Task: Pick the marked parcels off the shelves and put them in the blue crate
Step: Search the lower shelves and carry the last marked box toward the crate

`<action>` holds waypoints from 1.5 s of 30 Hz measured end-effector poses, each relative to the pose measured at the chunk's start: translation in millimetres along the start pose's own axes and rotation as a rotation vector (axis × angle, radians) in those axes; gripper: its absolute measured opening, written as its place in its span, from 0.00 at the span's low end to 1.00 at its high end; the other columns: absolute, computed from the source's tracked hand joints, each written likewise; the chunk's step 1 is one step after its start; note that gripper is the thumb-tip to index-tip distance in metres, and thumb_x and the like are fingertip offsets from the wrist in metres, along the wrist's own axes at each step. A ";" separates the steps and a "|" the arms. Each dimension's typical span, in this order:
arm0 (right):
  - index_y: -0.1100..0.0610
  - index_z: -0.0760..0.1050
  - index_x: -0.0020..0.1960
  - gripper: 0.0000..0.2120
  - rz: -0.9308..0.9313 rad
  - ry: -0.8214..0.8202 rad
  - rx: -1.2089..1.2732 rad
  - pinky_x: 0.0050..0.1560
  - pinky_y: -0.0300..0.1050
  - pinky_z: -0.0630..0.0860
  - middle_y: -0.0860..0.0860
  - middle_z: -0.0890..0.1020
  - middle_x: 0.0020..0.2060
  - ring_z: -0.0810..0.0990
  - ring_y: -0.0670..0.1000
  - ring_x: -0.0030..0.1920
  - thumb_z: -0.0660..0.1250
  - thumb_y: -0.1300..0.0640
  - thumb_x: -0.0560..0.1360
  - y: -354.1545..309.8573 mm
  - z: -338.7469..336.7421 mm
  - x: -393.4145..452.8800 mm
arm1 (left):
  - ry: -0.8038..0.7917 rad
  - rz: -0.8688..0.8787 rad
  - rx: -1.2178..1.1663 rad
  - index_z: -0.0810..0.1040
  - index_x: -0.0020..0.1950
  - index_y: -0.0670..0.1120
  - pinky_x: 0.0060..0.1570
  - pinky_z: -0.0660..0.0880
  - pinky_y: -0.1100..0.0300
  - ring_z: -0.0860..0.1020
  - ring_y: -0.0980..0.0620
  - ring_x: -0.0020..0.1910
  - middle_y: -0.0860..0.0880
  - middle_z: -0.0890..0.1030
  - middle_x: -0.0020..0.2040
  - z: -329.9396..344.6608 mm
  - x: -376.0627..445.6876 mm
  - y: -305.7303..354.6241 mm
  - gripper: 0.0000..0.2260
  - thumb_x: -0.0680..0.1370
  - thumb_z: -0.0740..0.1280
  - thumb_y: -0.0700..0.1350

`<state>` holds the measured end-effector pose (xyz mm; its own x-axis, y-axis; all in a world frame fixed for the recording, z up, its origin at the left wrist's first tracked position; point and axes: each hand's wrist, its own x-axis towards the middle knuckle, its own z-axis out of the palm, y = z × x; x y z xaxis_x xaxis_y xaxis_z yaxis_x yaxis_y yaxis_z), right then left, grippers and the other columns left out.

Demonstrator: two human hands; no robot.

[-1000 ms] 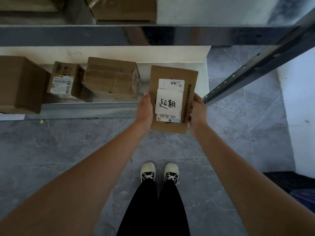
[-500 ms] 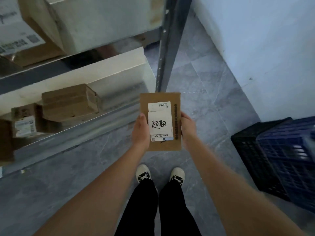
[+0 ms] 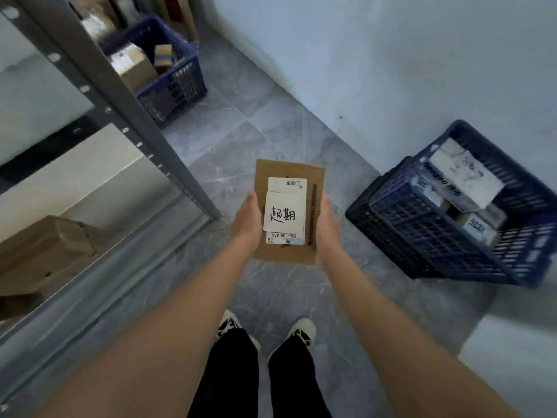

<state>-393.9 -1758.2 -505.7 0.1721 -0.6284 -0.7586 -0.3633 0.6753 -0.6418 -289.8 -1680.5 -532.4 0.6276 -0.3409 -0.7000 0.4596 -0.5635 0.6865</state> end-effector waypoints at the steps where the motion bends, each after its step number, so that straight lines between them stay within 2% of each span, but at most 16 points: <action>1: 0.49 0.83 0.51 0.34 -0.018 0.020 0.015 0.58 0.56 0.78 0.49 0.86 0.45 0.84 0.53 0.49 0.53 0.25 0.67 -2.9 -17.6 4.6 | -0.013 -0.023 0.037 0.78 0.63 0.50 0.63 0.71 0.41 0.77 0.41 0.60 0.45 0.80 0.61 15.9 -10.4 10.5 0.41 0.68 0.43 0.74; 5: 0.46 0.81 0.55 0.33 -0.042 0.093 0.069 0.61 0.57 0.76 0.48 0.86 0.49 0.83 0.54 0.52 0.53 0.26 0.66 -17.5 -88.7 15.8 | -0.088 0.023 0.137 0.76 0.65 0.44 0.66 0.67 0.50 0.74 0.44 0.63 0.44 0.77 0.63 78.4 -63.6 58.4 0.29 0.81 0.47 0.63; 9: 0.51 0.73 0.67 0.33 -0.056 0.150 0.060 0.61 0.56 0.75 0.50 0.83 0.55 0.81 0.54 0.55 0.53 0.31 0.74 -38.9 -151.5 21.7 | -0.186 0.054 0.176 0.77 0.59 0.46 0.54 0.66 0.59 0.74 0.50 0.52 0.50 0.77 0.51 142.8 -81.5 73.6 0.24 0.83 0.47 0.59; 11: 0.56 0.71 0.64 0.28 -0.073 0.179 0.082 0.56 0.51 0.74 0.50 0.82 0.52 0.80 0.54 0.54 0.54 0.34 0.77 -49.0 -179.5 23.8 | -0.270 0.076 0.172 0.79 0.55 0.46 0.57 0.70 0.55 0.78 0.47 0.54 0.48 0.81 0.51 172.4 -86.2 76.0 0.28 0.82 0.46 0.62; 13: 0.54 0.65 0.62 0.20 -0.053 0.211 0.097 0.53 0.48 0.69 0.49 0.77 0.51 0.76 0.51 0.53 0.54 0.39 0.81 -54.5 -206.6 33.7 | -0.336 0.050 0.186 0.79 0.62 0.47 0.63 0.71 0.46 0.78 0.43 0.58 0.44 0.82 0.57 200.7 -83.7 76.7 0.33 0.78 0.45 0.67; 17: 0.55 0.68 0.68 0.27 -0.047 0.282 0.095 0.60 0.53 0.73 0.52 0.79 0.58 0.78 0.53 0.57 0.55 0.37 0.79 -62.2 -248.1 58.1 | -0.449 0.021 0.207 0.79 0.63 0.48 0.61 0.74 0.46 0.81 0.45 0.54 0.45 0.84 0.54 252.7 -80.1 93.8 0.30 0.81 0.45 0.63; 19: 0.53 0.72 0.66 0.26 -0.043 0.301 0.101 0.60 0.53 0.74 0.51 0.81 0.58 0.79 0.52 0.56 0.54 0.36 0.79 -72.7 -268.9 72.1 | -0.481 -0.006 0.239 0.78 0.65 0.48 0.63 0.72 0.46 0.80 0.45 0.57 0.45 0.82 0.58 280.5 -73.1 100.7 0.35 0.77 0.44 0.69; 23: 0.47 0.76 0.50 0.16 -0.025 0.354 0.139 0.58 0.52 0.76 0.50 0.83 0.51 0.81 0.52 0.51 0.54 0.41 0.82 -95.1 -312.3 101.2 | -0.518 -0.056 0.349 0.75 0.68 0.51 0.67 0.68 0.43 0.76 0.44 0.62 0.46 0.79 0.64 350.8 -31.7 99.8 0.50 0.57 0.45 0.79; 26: 0.47 0.78 0.54 0.17 0.029 0.365 0.241 0.57 0.55 0.78 0.50 0.85 0.50 0.83 0.52 0.50 0.55 0.39 0.81 -107.9 -340.7 119.1 | -0.541 -0.093 0.421 0.73 0.70 0.52 0.68 0.66 0.43 0.75 0.44 0.63 0.47 0.78 0.65 387.9 -39.7 122.8 0.42 0.67 0.48 0.76; 28: 0.49 0.77 0.57 0.17 0.065 0.373 0.324 0.46 0.48 0.79 0.49 0.85 0.47 0.83 0.49 0.46 0.55 0.41 0.81 -114.7 -361.7 125.4 | -0.572 -0.095 0.428 0.73 0.70 0.53 0.68 0.66 0.44 0.75 0.45 0.63 0.48 0.78 0.65 411.4 -51.9 136.9 0.32 0.76 0.50 0.70; 30: 0.50 0.78 0.57 0.17 0.082 0.386 0.388 0.41 0.45 0.77 0.49 0.85 0.46 0.83 0.49 0.44 0.56 0.42 0.81 -114.2 -386.6 133.2 | -0.581 -0.110 0.452 0.71 0.71 0.50 0.69 0.65 0.47 0.73 0.44 0.65 0.47 0.76 0.66 437.8 -57.6 141.5 0.30 0.78 0.52 0.67; 33: 0.50 0.80 0.58 0.19 0.085 0.422 0.446 0.48 0.49 0.79 0.49 0.86 0.48 0.84 0.52 0.49 0.56 0.40 0.81 -108.4 -420.8 144.3 | -0.588 -0.163 0.462 0.72 0.70 0.46 0.68 0.66 0.47 0.74 0.43 0.65 0.47 0.76 0.67 484.8 -58.7 131.1 0.43 0.66 0.56 0.75; 36: 0.49 0.80 0.55 0.17 0.090 0.458 0.489 0.52 0.51 0.79 0.49 0.86 0.48 0.84 0.53 0.49 0.57 0.42 0.81 -99.1 -459.4 157.3 | -0.610 -0.194 0.520 0.73 0.70 0.49 0.68 0.66 0.43 0.73 0.42 0.66 0.46 0.75 0.68 542.4 -36.9 93.3 0.52 0.54 0.56 0.79; 38: 0.50 0.80 0.55 0.15 0.079 0.489 0.492 0.44 0.47 0.79 0.50 0.86 0.49 0.84 0.52 0.49 0.57 0.44 0.81 -94.1 -486.1 166.2 | -0.655 -0.198 0.556 0.71 0.72 0.50 0.70 0.64 0.43 0.70 0.41 0.69 0.45 0.72 0.71 566.7 -64.3 108.2 0.48 0.60 0.54 0.78; 40: 0.51 0.79 0.59 0.17 0.088 0.488 0.496 0.39 0.44 0.78 0.51 0.85 0.50 0.84 0.53 0.50 0.56 0.44 0.81 -90.2 -511.8 177.2 | -0.684 -0.180 0.562 0.66 0.75 0.49 0.72 0.60 0.45 0.66 0.42 0.73 0.46 0.67 0.74 593.1 -81.7 112.2 0.35 0.75 0.53 0.70; 45: 0.48 0.78 0.58 0.21 0.100 0.448 0.457 0.56 0.58 0.79 0.49 0.86 0.48 0.85 0.54 0.50 0.52 0.39 0.79 -87.9 -572.3 214.3 | -0.649 -0.184 0.573 0.61 0.77 0.51 0.72 0.57 0.48 0.62 0.45 0.74 0.48 0.64 0.76 663.7 -79.8 85.0 0.28 0.81 0.50 0.63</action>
<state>-849.1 -2173.2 -547.7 -0.2775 -0.5869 -0.7606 0.0861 0.7733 -0.6282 -718.0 -2200.6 -548.9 0.0144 -0.4698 -0.8827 0.0235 -0.8824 0.4700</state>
